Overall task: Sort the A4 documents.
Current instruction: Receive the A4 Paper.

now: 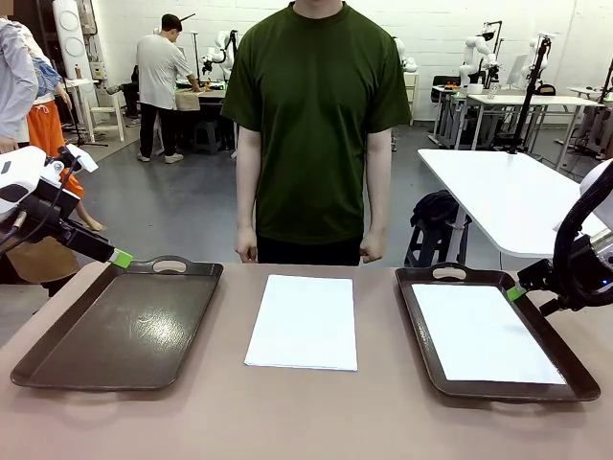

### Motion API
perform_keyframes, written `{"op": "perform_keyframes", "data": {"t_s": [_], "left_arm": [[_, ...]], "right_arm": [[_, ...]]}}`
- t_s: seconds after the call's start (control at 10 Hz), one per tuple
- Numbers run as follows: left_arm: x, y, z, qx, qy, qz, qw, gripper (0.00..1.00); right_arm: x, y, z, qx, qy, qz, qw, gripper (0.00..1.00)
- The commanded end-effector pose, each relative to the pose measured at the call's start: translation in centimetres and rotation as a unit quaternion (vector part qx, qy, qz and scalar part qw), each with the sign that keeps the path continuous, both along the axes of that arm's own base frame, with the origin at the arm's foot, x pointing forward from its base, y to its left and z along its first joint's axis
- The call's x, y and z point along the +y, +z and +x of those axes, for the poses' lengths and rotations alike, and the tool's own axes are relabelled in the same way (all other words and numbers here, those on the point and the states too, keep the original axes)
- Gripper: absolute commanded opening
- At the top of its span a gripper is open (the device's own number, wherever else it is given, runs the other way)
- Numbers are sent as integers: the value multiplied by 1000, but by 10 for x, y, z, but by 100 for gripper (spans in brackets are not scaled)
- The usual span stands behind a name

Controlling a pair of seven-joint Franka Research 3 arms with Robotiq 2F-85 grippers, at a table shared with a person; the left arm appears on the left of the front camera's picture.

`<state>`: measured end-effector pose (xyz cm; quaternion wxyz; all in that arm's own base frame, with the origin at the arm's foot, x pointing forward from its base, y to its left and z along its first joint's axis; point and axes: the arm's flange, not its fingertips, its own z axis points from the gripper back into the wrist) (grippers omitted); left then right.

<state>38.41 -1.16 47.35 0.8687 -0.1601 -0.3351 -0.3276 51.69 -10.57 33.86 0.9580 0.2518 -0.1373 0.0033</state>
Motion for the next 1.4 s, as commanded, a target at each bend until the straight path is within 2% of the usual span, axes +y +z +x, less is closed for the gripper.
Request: {"op": "perform_keyframes", "data": {"t_s": [0.0,0.7,0.8,0.9,1.1,1.3], "left_arm": [[3,-2,2,-6,-3,-3,1000,100],[3,-2,2,-6,-3,-3,1000,100],[3,-2,2,-6,-3,-3,1000,100],[3,-2,2,-6,-3,-3,1000,100],[3,-2,2,-6,-3,-3,1000,100],[3,-2,2,-6,-3,-3,1000,100]], "right_arm": [[0,-2,0,2,-1,0,1000,100],[0,0,0,0,0,0,1000,100],[1,25,-20,-74,46,2,996,100],[3,49,-28,-128,69,26,989,100],[12,95,-49,-205,130,74,967,100],[16,127,-74,-264,199,104,938,100]]}}
